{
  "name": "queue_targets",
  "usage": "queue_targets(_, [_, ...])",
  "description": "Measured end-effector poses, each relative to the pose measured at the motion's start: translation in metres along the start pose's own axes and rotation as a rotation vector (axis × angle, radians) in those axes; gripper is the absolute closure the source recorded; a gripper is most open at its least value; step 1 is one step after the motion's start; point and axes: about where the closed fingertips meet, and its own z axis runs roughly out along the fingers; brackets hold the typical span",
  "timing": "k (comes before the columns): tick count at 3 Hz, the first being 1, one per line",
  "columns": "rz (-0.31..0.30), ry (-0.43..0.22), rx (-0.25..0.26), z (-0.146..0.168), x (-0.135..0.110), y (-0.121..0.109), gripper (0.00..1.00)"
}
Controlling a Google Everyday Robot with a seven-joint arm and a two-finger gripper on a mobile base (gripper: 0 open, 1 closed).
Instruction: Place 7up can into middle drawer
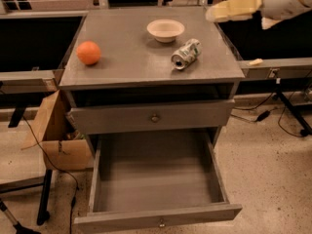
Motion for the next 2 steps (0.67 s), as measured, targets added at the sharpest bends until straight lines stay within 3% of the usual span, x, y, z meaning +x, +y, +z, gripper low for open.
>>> queue_targets(1, [0.073,0.046,0.025,0.029,-0.002,0.013,0.0])
queue_targets(2, [0.134,0.04,0.048,0.053,-0.003,0.039,0.0])
